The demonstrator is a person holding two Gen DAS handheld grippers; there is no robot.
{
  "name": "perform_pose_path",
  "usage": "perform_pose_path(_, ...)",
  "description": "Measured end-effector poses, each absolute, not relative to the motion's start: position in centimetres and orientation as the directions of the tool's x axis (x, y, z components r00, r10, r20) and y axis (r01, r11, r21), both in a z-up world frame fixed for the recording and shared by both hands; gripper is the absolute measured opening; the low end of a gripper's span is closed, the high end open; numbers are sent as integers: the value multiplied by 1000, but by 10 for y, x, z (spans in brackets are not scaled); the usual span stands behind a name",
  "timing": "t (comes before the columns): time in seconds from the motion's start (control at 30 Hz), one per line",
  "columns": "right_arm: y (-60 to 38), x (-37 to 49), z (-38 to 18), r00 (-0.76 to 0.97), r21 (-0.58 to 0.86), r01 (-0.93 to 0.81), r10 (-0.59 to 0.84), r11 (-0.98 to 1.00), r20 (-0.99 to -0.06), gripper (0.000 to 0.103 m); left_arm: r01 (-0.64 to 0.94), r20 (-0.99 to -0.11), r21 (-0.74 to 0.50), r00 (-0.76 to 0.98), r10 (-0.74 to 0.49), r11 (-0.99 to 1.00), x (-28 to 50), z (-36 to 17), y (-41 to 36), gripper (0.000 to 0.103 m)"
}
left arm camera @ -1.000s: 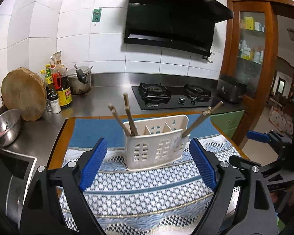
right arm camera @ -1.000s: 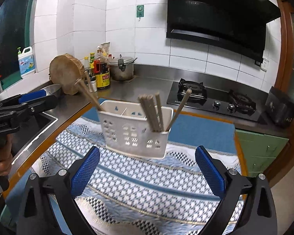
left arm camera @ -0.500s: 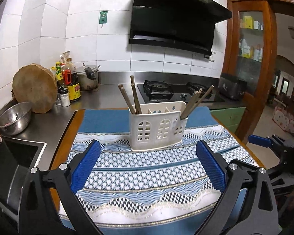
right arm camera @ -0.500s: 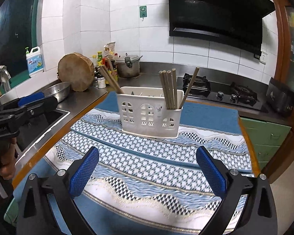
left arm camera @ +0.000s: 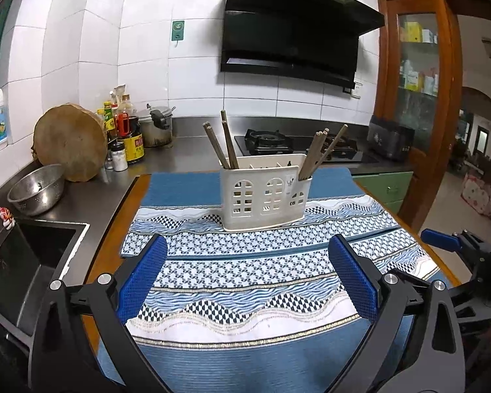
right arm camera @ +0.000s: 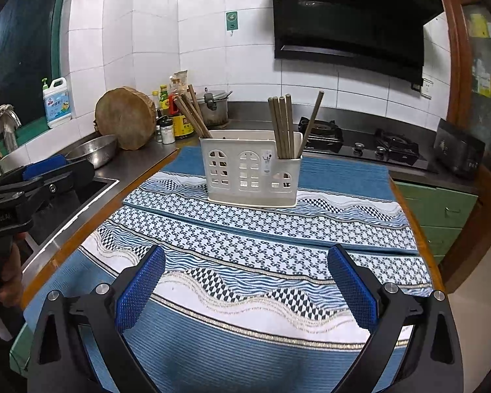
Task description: Organize utensils
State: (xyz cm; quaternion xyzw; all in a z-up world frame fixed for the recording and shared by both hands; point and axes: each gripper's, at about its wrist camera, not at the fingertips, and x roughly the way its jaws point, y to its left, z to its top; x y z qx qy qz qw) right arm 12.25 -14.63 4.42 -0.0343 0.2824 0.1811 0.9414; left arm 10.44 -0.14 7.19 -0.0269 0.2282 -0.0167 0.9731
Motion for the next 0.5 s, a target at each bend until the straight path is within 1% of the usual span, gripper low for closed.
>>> perform_pose_path(0.5,-148,86,40,790,82,-326,319,942,-524,96,-3,-445,-93,895,-39,996,69,59,6,98)
